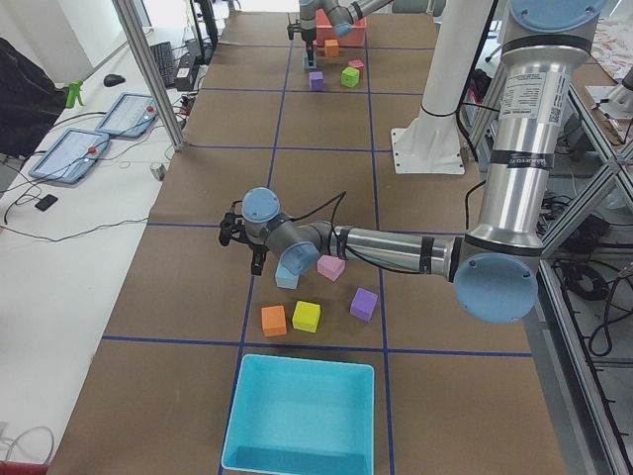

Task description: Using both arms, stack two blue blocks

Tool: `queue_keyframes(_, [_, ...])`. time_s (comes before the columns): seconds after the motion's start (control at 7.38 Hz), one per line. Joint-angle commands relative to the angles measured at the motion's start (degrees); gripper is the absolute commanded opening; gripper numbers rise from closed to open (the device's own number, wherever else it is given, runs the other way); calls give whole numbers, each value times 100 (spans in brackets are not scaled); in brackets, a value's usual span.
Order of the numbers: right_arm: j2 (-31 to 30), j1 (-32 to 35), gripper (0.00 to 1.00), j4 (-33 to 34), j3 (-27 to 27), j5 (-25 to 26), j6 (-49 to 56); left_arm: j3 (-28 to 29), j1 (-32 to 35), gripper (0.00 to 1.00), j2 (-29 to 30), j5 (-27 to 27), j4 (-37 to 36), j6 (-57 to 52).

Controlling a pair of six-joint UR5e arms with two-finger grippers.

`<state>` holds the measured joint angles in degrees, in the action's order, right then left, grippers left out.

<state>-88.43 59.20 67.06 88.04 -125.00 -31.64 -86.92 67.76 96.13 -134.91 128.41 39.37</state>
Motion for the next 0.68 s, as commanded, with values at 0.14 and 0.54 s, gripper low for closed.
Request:
queue_keyframes(0.14, [36, -5, 51, 0, 20, -6, -18, -9, 0, 98, -7, 0, 0, 0])
queue_keyframes(0.54, [272, 13, 52, 218, 371, -164, -26, -18, 0, 98, -7, 52, -9, 9])
